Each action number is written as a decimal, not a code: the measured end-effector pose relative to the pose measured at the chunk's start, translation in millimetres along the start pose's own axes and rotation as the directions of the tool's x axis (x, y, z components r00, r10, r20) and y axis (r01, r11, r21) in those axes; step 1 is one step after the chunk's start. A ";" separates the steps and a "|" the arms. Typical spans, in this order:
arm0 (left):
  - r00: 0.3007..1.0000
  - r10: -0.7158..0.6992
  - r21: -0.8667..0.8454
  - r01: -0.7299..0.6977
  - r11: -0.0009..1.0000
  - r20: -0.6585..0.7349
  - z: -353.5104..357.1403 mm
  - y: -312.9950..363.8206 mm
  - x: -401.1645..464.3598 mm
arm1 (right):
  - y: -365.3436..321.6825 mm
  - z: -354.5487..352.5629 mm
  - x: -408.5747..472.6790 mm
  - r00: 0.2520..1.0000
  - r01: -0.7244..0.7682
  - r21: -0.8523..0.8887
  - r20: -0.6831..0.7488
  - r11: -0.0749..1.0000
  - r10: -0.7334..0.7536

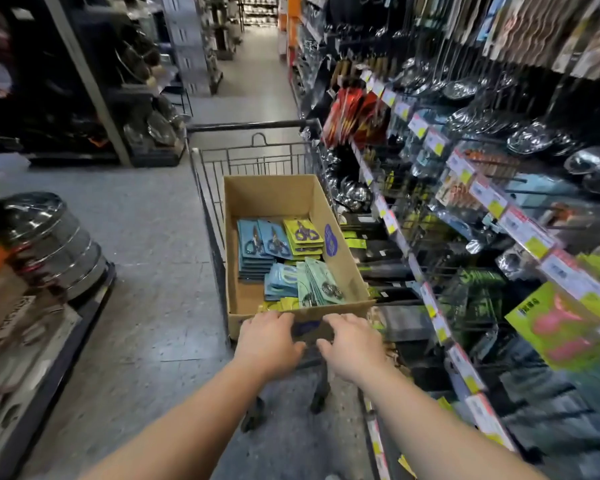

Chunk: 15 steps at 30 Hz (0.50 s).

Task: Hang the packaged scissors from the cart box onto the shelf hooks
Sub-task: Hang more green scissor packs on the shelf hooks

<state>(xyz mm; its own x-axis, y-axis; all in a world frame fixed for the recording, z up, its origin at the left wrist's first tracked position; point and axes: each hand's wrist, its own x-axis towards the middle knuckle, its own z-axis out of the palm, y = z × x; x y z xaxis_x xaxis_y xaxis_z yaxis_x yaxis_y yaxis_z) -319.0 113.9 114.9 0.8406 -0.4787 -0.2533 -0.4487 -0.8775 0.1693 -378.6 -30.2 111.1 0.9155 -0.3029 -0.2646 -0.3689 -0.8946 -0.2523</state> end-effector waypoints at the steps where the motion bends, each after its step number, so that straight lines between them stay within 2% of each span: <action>1: 1.000 -0.014 -0.001 0.014 1.000 0.005 -2.6 4.8 12.2 | 6.4 -6.5 12.1 1.000 0.006 -0.001 0.007 1.000 -0.006; 8: 0.995 -0.100 -0.016 0.100 0.995 0.021 -8.1 25.6 78.9 | 42.4 -33.4 84.7 0.996 0.057 -0.027 0.072 0.998 -0.055; 15: 0.986 -0.134 0.001 0.135 0.991 0.099 -2.9 24.3 121.7 | 47.4 -32.0 128.1 0.987 0.079 -0.007 0.138 0.997 -0.077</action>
<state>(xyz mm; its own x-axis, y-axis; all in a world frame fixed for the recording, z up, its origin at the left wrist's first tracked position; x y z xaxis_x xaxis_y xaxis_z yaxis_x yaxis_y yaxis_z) -226.6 34.5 91.0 0.8593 -0.3569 -0.3664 -0.3313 -0.9341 0.1329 -273.7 -122.0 95.0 0.9103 -0.1846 -0.3705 -0.2944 -0.9180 -0.2658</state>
